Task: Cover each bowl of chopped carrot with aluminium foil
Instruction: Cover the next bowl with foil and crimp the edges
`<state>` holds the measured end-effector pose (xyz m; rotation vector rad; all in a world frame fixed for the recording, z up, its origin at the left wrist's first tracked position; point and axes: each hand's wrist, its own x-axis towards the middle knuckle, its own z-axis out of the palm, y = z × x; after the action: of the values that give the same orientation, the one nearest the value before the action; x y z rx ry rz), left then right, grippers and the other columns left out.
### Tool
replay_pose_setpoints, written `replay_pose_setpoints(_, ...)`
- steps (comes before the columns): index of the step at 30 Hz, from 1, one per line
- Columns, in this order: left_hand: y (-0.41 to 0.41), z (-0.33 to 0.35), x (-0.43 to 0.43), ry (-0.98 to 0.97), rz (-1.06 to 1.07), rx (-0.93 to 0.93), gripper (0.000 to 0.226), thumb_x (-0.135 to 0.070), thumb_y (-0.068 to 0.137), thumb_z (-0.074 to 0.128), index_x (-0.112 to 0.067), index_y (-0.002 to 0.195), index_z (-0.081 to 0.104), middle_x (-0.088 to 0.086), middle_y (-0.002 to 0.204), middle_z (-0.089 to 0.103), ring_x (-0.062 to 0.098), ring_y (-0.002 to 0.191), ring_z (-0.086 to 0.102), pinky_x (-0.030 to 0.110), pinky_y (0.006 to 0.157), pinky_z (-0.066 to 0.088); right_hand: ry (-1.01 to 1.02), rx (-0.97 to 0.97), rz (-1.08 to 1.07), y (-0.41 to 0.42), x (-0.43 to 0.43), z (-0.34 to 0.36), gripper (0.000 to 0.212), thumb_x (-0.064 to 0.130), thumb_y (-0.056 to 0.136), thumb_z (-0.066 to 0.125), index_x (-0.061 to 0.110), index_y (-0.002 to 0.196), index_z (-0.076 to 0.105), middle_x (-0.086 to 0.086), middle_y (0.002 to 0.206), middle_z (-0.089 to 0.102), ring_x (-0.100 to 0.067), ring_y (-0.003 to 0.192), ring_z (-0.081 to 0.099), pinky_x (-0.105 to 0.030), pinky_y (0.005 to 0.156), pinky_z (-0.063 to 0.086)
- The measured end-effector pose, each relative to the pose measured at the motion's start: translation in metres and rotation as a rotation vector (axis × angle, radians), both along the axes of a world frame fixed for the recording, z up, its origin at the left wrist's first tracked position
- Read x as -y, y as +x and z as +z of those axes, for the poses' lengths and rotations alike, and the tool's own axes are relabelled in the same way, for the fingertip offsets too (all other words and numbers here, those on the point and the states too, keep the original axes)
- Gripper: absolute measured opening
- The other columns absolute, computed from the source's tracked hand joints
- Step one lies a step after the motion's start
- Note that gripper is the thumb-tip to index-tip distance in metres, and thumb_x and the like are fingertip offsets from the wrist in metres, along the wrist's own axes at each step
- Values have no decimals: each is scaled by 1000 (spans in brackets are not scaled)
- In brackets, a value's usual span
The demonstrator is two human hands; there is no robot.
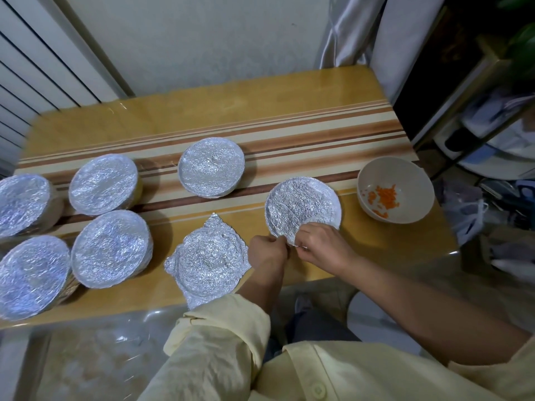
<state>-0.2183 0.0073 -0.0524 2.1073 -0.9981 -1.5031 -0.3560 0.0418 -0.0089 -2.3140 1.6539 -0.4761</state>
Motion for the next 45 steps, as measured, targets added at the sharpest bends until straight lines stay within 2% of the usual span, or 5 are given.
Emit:
replay_pose_setpoints(5, -2, 19, -4, 55, -32, -104, 43, -49, 49, 71, -7, 47, 65, 20, 61, 69, 39, 65, 71, 54, 74, 61, 4, 42, -18, 1, -1, -2, 21, -1, 60, 75, 9, 63, 57, -3, 63, 56, -24, 58, 57, -26, 50, 41)
replay_pose_setpoints(9, -8, 40, -6, 94, -39, -134, 28, -10, 86, 67, -10, 60, 57, 17, 69, 62, 29, 69, 63, 50, 82, 60, 16, 27, 5, -1, 1, -1, 24, -2, 57, 75, 8, 62, 54, -4, 62, 53, -25, 57, 55, -26, 48, 37)
replay_pose_setpoints(25, 2, 2, 10, 14, -201, -1, 32, -29, 55, 50, -4, 64, 68, 26, 79, 73, 40, 80, 73, 55, 79, 59, -9, 22, 57, -16, -4, 1, 28, 15, 62, 86, 10, 73, 62, -3, 73, 57, -23, 68, 57, -26, 57, 39)
replay_pose_setpoints(37, 4, 43, 0, 43, -109, -89, 36, -26, 91, 63, -10, 59, 65, 21, 80, 75, 33, 76, 74, 46, 82, 59, -10, -38, 75, -13, -4, 2, 22, 5, 60, 78, 10, 62, 56, -2, 64, 55, -22, 60, 54, -25, 53, 36)
replay_pose_setpoints(45, -3, 14, -6, 60, -106, -76, 32, -31, 64, 62, -12, 38, 64, 21, 65, 71, 40, 79, 73, 57, 81, 59, -5, -7, 52, -9, -2, 2, 22, 1, 62, 76, 10, 61, 56, -2, 63, 54, -21, 58, 53, -23, 53, 32)
